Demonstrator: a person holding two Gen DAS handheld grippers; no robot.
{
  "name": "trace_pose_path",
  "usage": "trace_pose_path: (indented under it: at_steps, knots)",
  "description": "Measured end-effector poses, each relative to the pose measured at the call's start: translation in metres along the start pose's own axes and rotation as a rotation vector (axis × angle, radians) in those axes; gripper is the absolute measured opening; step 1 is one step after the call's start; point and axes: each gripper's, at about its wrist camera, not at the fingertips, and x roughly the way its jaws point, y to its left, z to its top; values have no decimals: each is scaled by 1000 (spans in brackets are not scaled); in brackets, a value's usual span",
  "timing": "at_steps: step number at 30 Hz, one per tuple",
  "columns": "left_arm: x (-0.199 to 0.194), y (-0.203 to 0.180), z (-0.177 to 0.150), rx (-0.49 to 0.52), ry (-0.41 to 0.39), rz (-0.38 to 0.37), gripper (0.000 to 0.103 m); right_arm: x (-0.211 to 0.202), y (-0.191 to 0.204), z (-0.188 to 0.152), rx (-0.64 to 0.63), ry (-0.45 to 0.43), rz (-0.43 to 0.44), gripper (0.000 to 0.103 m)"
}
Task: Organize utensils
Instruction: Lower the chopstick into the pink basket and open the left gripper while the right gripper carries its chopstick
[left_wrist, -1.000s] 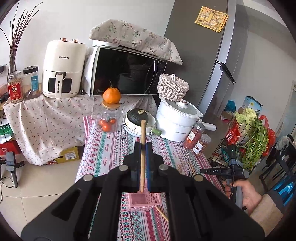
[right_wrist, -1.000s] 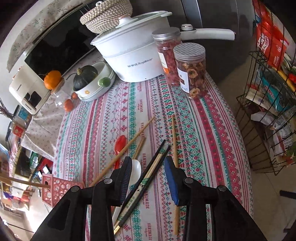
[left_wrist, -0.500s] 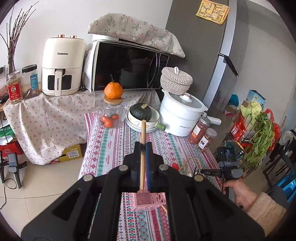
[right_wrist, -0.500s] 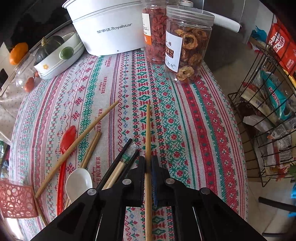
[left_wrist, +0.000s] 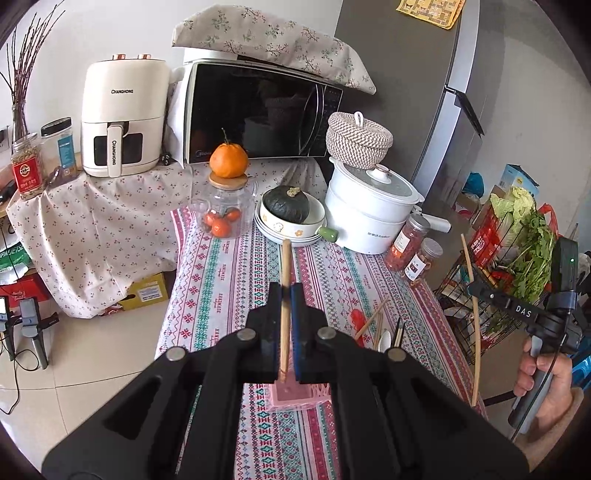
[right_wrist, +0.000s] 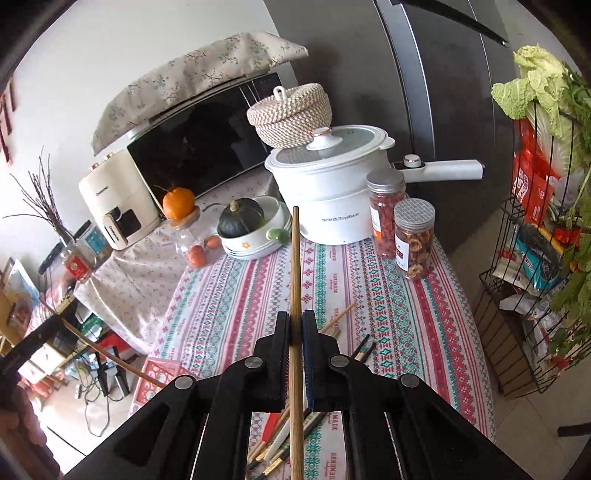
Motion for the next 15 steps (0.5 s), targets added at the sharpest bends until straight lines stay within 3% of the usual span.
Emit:
trace_pose_path:
  at_steps: [8, 15]
  knots:
    - [24, 10, 1, -26, 70, -4, 6, -29, 54, 3, -18, -139, 174, 6]
    - [36, 13, 3, -48, 71, -53, 7, -5, 89, -3, -12, -210, 251, 6]
